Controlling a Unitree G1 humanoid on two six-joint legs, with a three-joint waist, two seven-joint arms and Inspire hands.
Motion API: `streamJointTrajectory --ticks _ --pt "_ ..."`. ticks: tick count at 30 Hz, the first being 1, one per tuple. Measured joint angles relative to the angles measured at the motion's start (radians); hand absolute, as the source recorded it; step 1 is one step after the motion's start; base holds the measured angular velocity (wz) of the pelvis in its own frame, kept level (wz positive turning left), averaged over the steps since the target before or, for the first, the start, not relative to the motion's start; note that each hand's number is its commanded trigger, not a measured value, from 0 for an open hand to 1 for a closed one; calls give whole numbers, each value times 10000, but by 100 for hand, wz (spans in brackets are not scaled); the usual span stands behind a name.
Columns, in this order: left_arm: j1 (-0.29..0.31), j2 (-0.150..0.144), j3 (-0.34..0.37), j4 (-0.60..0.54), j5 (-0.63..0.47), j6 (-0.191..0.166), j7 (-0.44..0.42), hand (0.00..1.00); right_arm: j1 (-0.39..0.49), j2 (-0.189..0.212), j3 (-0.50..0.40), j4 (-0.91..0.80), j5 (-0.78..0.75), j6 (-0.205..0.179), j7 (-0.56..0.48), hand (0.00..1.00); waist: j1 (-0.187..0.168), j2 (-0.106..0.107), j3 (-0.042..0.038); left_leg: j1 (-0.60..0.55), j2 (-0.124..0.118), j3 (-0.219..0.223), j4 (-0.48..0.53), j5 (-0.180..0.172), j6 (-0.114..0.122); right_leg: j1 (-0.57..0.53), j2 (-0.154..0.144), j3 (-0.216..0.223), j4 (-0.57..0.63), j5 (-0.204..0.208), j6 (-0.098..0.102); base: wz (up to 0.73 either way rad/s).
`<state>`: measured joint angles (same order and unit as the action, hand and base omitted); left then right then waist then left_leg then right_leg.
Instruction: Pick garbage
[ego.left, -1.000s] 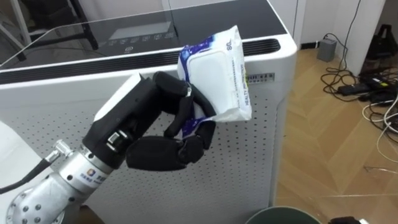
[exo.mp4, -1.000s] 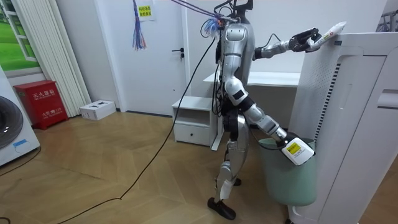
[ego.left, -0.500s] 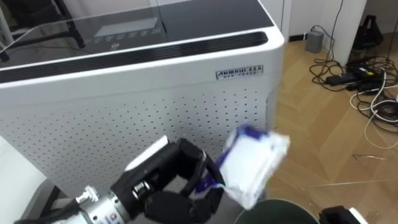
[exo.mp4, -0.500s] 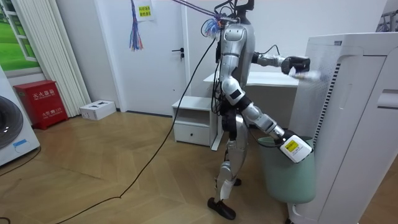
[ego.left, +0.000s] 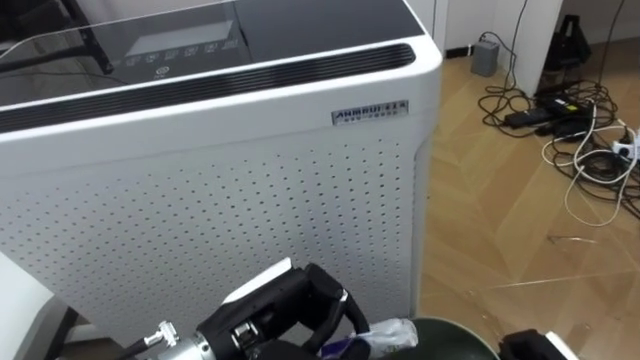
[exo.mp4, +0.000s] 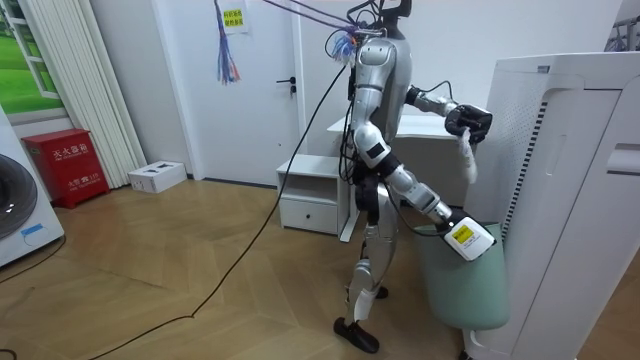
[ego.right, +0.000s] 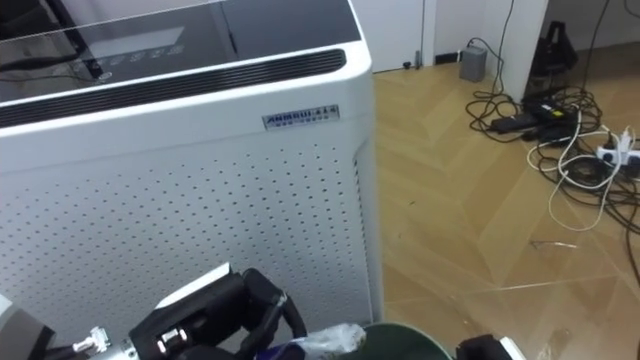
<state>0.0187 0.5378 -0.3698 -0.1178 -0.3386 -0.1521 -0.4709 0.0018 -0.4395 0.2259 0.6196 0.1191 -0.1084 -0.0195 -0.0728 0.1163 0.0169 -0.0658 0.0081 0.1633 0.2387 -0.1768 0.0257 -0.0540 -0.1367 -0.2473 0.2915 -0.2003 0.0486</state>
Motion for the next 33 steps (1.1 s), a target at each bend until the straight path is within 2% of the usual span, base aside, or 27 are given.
streamJointTrajectory --ticks 4,8,10,14,15,16,17,21,29,33 --pt "5 -120 108 0 313 -7 86 100 -7 19 -2 -16 -16 0 -14 100 26 -2 1 -22 1 28 1 0 0 -45 0 33 29 0 0 -1" --pt "-7 -174 130 51 1130 -138 735 100 -9 40 12 -22 -21 -1 -27 100 38 -4 3 -12 15 43 -14 0 0 -45 13 42 39 1 -2 0" --pt "-40 -307 138 379 1405 -303 940 100 -8 88 30 -54 -23 -1 -104 100 32 -30 21 3 15 44 -14 0 0 -45 13 52 37 1 -3 0" --pt "-247 -924 124 1250 1817 -372 1578 100 -31 195 188 -230 -23 -1 -215 100 10 -128 86 -132 14 62 10 9 16 -224 17 133 101 8 -14 -4" --pt "-314 -1077 114 1507 1840 -390 1677 74 -36 303 189 -246 -23 -1 -212 100 -2 -151 97 -216 15 79 36 11 20 -345 12 164 175 9 -16 -4" --pt "-344 -1144 102 1629 1847 -393 1739 25 -36 353 190 -265 -25 -1 -215 100 -24 -160 104 -265 16 84 56 11 20 -386 13 176 177 9 -17 -5" --pt "-399 -1281 85 1857 1895 -393 1845 0 -36 415 207 -289 -27 -1 -193 100 -37 -161 105 -378 16 114 93 11 20 -517 12 221 207 9 -17 -4" --pt "-487 -1415 -286 2273 2195 -394 2009 0 -32 603 306 -293 -30 -1 94 100 -51 -160 105 -567 21 141 121 12 20 -709 16 248 208 13 -22 -1" --pt "-526 -1795 -358 2373 2227 -395 2011 0 -34 786 478 -299 -29 -1 455 100 -14 -147 95 -681 27 224 119 12 20 -874 11 306 227 20 -31 -2" --pt "-538 -1873 -554 2373 2178 -399 2012 0 -32 916 681 -296 -163 1 568 100 -62 -139 91 -666 34 242 119 11 20 -861 8 281 235 27 -39 0"
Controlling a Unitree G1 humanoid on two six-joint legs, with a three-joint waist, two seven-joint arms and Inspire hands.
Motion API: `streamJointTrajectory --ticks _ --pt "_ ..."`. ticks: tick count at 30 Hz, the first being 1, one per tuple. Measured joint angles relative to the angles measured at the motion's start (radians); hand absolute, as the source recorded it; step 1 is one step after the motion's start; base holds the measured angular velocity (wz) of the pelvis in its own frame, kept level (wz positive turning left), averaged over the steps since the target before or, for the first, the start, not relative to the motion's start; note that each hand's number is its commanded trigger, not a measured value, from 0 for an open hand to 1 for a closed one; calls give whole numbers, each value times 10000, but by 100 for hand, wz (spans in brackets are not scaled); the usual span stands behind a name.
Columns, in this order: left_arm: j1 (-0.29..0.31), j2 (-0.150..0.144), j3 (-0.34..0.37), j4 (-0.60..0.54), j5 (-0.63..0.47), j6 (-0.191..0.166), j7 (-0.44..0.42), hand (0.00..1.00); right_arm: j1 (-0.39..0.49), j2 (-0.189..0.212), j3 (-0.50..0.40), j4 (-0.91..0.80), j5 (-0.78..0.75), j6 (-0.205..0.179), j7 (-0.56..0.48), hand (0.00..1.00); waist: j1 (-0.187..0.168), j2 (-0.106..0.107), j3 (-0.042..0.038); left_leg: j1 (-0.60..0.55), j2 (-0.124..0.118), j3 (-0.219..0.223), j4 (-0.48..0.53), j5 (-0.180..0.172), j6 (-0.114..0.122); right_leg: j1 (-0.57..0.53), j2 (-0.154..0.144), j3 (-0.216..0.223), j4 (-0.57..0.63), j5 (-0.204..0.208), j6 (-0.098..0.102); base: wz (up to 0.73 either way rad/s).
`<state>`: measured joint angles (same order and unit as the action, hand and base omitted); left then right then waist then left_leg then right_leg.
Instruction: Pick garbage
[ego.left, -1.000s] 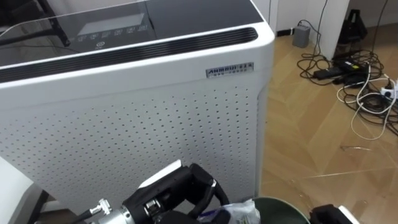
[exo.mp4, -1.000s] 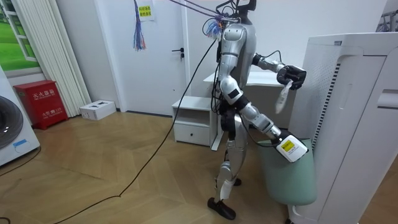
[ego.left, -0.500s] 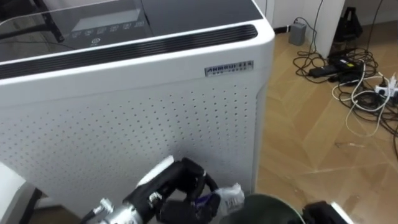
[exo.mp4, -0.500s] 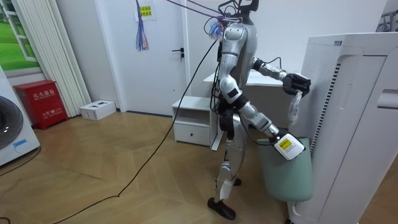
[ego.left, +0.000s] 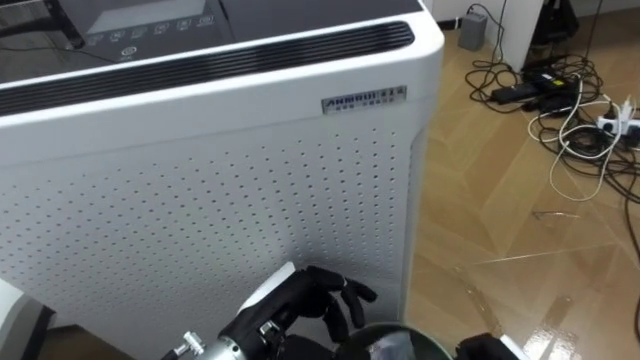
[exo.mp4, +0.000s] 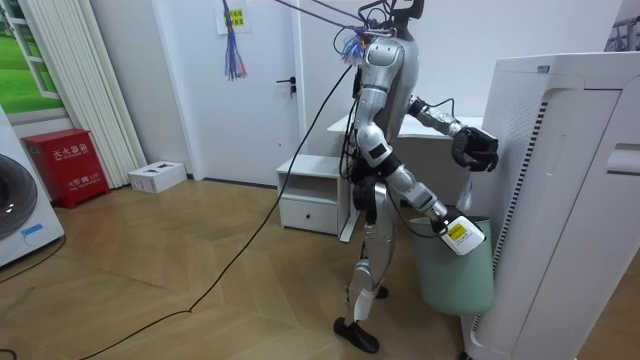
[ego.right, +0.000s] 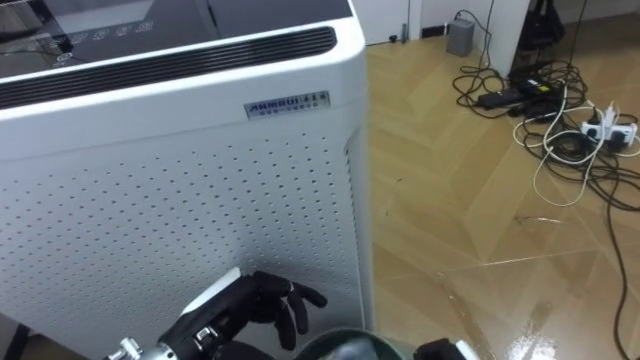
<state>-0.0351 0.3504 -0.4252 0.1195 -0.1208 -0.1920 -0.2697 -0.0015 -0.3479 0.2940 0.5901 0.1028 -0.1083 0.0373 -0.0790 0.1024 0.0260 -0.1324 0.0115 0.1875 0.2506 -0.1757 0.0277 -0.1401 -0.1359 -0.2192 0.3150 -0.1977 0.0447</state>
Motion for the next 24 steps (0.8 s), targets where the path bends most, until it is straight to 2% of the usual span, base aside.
streamJointTrajectory --ticks 6,9,17,20,24 --pt "-57 -1 -895 262 -64 -64 -17 0 0 44 146 4 7 0 109 100 -30 1 1 46 29 0 4 0 0 43 14 -19 31 18 -27 0" --pt "-56 -14 -1092 261 -63 -64 -65 0 0 41 377 3 7 1 266 100 -31 1 1 65 35 20 24 1 2 32 10 -14 92 22 -33 0" --pt "-47 -12 -1178 262 -59 -65 -188 0 0 136 392 2 7 3 602 100 -23 -3 3 50 17 28 50 20 33 16 -15 -17 114 18 -28 0" --pt "-22 -29 -1165 458 -72 -99 -169 0 19 55 382 3 12 3 624 100 -22 -7 6 50 18 17 54 20 33 16 -12 -32 109 18 -28 0" --pt "329 -54 -875 834 -46 -135 -158 0 141 18 358 71 -125 -19 499 100 -5 -56 25 185 10 19 -6 20 32 124 -10 -31 87 17 -27 0"
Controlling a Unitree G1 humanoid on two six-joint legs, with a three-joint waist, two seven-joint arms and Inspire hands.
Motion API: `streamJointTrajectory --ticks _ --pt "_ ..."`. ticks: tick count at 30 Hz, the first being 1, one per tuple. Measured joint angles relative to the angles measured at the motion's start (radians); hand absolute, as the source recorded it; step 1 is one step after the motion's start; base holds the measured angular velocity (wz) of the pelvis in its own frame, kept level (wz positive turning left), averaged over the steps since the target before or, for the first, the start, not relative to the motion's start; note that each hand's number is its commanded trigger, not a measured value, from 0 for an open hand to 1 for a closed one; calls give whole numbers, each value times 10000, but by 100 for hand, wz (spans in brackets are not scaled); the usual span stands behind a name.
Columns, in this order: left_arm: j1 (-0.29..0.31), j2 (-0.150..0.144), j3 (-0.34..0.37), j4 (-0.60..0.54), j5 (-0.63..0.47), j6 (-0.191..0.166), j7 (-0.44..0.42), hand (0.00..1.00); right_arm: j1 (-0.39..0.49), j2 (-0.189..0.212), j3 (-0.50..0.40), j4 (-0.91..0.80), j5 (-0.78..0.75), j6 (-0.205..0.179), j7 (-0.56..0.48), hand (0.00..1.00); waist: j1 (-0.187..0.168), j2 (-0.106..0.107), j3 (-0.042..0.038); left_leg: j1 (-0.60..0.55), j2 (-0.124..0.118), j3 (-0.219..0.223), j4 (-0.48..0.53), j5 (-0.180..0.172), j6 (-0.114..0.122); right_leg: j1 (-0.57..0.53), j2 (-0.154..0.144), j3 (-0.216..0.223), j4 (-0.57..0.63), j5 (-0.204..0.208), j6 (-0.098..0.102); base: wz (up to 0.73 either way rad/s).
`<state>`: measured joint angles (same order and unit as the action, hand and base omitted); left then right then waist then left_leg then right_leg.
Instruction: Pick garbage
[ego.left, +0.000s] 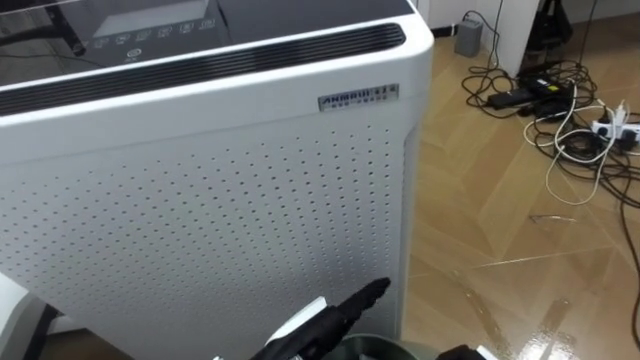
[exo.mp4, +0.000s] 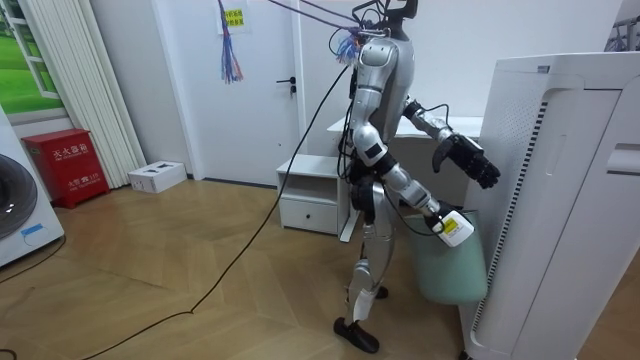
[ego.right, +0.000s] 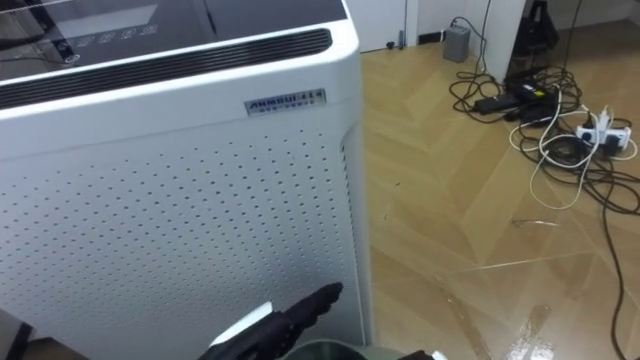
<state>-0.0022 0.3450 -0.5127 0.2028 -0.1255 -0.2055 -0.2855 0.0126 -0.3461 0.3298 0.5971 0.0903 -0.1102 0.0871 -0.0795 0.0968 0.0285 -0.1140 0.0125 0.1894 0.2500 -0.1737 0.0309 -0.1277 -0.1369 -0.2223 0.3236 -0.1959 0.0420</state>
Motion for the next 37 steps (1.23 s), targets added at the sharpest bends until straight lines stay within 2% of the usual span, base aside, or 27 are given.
streamJointTrajectory --ticks 2,3,4,6,9,12,17,19,21,23,27,32,37 --pt "283 -14 120 446 111 -27 170 0 185 -6 -52 183 21 -33 -75 100 17 -64 -11 272 -29 7 -134 1 -2 268 -3 -8 -81 -34 27 2" --pt "555 -21 298 718 102 -67 301 0 375 8 -160 185 37 -33 -170 100 -15 -169 17 355 -47 10 -174 1 -2 353 -15 -10 -97 -70 48 5" --pt "728 -35 419 845 104 -78 392 0 505 52 -277 186 28 -42 -222 100 -17 -164 -10 377 -57 -1 -178 1 -2 411 -20 -15 -119 -84 60 10" --pt "1223 -57 852 1640 100 -145 862 0 1001 197 -648 392 21 -94 -558 100 -19 -299 -124 379 -89 -61 -184 1 -2 496 -37 -99 -162 -126 94 17" --pt "1617 -80 1424 2689 110 -147 1236 0 1359 308 -1044 1171 835 -113 -907 100 -34 -498 -180 446 -107 -328 -180 1 -2 817 -3 -340 -425 -113 106 28" --pt "1933 -199 2000 3295 118 -169 1618 0 1693 356 -1781 1960 1450 -207 -1199 100 -56 -578 -230 591 -197 -607 -209 -1 -3 1249 27 -567 -736 -77 141 29" --pt "2363 -582 2866 4227 528 -211 1992 0 1978 508 -2651 3054 1954 -292 -1800 100 107 -609 -246 973 -229 -608 -452 -1 -5 1582 63 -534 -922 -79 150 4" --pt "2360 -616 3158 4813 768 -259 2076 0 2128 495 -2776 3499 2314 -411 -1879 100 157 -611 -252 1184 -230 -583 -516 -8 -17 1735 77 -535 -998 -79 151 -3" --pt "2438 -634 3655 5712 880 -250 2538 0 2164 574 -2914 4187 2815 -413 -1881 100 205 -652 -262 1399 -213 -543 -638 -34 -61 1870 121 -484 -1038 -107 144 -11" --pt "2632 -679 4011 6039 976 -236 2919 0 2349 691 -3197 4294 3116 -411 -1881 100 223 -685 -260 1435 -209 -536 -670 -38 -69 1902 135 -469 -1068 -107 143 -3" --pt "2918 -1004 4813 6955 980 -175 3445 0 2447 984 -3807 5165 3410 -408 -1884 100 307 -818 -255 1618 -202 -508 -782 -50 -87 2091 196 -298 -1219 -94 151 -4" --pt "2985 -1074 5115 8034 975 354 3509 0 2429 1199 -4166 5719 3519 -160 -1972 100 300 -996 -273 1771 -215 -546 -826 -73 -101 2324 230 -247 -1375 -86 157 2" --pt "3048 -1420 5112 8704 1204 932 3542 0 2372 1275 -4327 6172 3921 109 -1835 100 297 -1037 -272 1913 -219 -533 -824 -112 -105 2496 238 -266 -1422 -89 162 1"
